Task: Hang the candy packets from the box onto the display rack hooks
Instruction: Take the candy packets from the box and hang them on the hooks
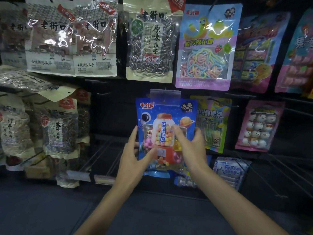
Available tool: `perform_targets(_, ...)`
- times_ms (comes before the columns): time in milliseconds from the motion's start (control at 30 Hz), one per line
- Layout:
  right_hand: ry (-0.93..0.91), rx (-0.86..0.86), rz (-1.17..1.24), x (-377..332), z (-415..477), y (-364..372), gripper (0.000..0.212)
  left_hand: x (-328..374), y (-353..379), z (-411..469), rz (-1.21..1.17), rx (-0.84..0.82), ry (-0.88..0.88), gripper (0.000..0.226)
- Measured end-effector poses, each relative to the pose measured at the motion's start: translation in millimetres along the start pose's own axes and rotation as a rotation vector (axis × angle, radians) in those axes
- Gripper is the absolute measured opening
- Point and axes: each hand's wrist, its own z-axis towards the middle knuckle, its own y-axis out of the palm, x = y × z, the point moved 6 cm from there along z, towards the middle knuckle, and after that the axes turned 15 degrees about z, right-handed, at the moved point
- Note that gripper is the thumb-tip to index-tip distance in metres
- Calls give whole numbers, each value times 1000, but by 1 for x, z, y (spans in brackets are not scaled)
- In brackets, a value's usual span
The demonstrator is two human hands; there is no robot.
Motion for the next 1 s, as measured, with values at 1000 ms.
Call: perform_targets(1000, -140, 102, -195, 52, 57, 0, 64, -16, 17, 72, 313, 41, -16, 87)
